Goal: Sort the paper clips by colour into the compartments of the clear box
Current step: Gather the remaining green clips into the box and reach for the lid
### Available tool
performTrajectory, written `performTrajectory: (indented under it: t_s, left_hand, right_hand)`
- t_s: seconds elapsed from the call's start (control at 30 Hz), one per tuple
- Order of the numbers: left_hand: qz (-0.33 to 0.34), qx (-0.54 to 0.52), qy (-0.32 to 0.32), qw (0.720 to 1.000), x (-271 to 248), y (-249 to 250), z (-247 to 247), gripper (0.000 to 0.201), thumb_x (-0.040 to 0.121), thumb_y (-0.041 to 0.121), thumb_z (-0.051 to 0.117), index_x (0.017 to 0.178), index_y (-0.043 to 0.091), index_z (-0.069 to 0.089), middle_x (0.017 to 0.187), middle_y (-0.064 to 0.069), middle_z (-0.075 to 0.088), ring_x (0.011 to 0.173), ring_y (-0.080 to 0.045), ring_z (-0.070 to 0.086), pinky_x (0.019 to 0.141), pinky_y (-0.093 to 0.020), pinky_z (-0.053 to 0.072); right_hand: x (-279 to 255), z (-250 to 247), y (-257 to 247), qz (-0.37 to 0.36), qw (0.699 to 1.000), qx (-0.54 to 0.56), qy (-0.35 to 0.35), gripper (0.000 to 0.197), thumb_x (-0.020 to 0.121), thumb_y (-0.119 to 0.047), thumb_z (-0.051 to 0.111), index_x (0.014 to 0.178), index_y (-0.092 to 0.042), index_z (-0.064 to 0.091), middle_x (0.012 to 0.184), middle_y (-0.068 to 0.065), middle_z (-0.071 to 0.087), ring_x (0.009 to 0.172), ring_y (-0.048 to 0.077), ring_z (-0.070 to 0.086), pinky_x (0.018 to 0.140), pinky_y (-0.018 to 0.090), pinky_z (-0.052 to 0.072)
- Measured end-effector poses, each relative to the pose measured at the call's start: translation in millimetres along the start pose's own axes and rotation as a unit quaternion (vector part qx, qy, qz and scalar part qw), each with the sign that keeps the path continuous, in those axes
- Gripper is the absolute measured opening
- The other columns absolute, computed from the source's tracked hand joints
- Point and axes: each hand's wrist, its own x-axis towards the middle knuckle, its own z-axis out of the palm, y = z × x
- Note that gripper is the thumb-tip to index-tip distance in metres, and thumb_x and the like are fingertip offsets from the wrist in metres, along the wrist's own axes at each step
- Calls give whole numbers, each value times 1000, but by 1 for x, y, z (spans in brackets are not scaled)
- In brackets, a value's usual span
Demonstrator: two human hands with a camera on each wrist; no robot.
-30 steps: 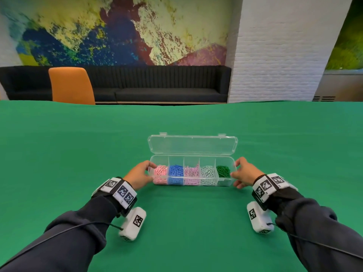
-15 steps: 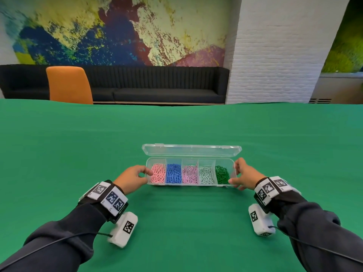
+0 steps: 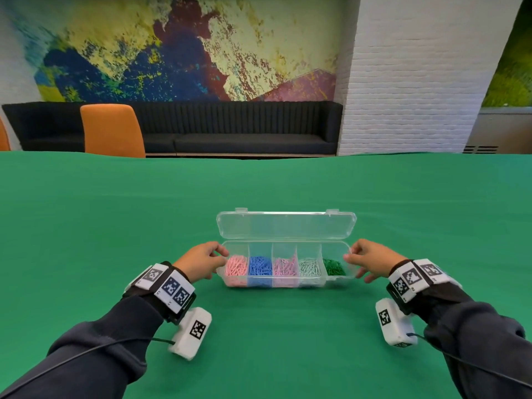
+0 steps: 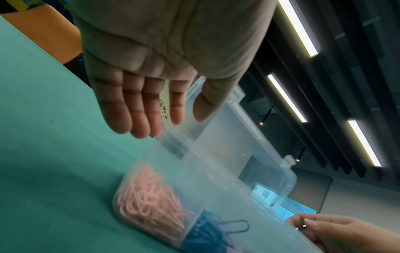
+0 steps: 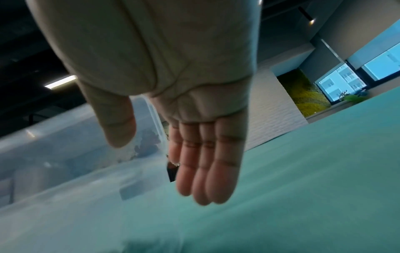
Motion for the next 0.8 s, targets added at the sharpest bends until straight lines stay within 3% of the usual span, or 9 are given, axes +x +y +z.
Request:
performTrajectory:
  t_s: [0.07,0.2,0.27,0.33,0.43,0.5,0.6,0.67,0.8]
  left_hand:
    - [-11,-13,25,1000,4,1,-2,5,94,17,52,98,15,51,81,-4,52,71,-16,50,61,-27,46]
    - [-33,-19,88,995,11,8,-5,18,95,23,51,104,10,44,90,-5,50,77,-20,51,65,-34,48]
    - [-24,-38,101,994,13,12,-6,26,95,18,49,118,8,42,100,-6,51,84,-21,52,75,-39,50]
    - [17,-50,104,993,12,17,-7,42,93,7,46,134,11,36,124,-9,50,101,-21,52,88,-39,46]
    - [97,-5,92,991,7,29,-9,62,90,-2,44,146,17,27,149,-7,34,130,-31,41,104,-40,35]
    - [132,50,92,986,6,33,-12,64,88,-2,46,146,19,29,149,-5,33,133,-33,37,107,-39,32]
    - [169,115,80,976,8,32,-19,64,86,1,50,144,23,33,142,-4,42,125,-22,46,103,-29,35]
    - [173,180,36,968,5,30,-22,60,87,7,51,141,29,36,132,-3,48,110,-25,55,94,-31,43]
    - [182,310,-88,929,-5,28,-21,50,90,19,53,138,31,43,129,0,45,114,-17,50,98,-27,38]
  right_hand:
    - [3,-6,-4,27,999,-15,15,29,95,-34,49,110,-10,50,103,9,59,81,19,58,75,36,55]
    - [14,-15,-9,41,997,15,68,51,95,-21,50,141,-10,31,130,16,50,100,28,57,81,40,54]
    - [18,-18,-11,3,993,72,96,56,92,-8,48,144,-14,27,135,16,46,97,28,56,82,41,52]
    - [19,-18,-15,-62,981,130,132,59,90,1,44,144,-17,27,142,11,41,103,26,54,76,33,48]
    - [12,-18,-24,-157,963,149,161,59,89,6,41,142,-20,32,142,6,42,127,25,43,95,33,41]
    - [5,-18,-31,-198,963,84,161,55,91,-1,47,140,-23,35,138,1,46,125,22,45,101,33,36]
    - [-8,-20,-41,-229,962,-30,147,54,92,-15,52,141,-29,34,128,0,49,117,17,49,95,26,35]
    - [-17,-16,-45,-226,961,-119,105,53,93,-20,52,141,-34,34,127,2,46,113,15,50,96,26,37]
    - [-35,4,-47,-194,940,-280,-15,60,91,-14,49,141,-43,31,140,-3,36,105,14,53,93,25,45]
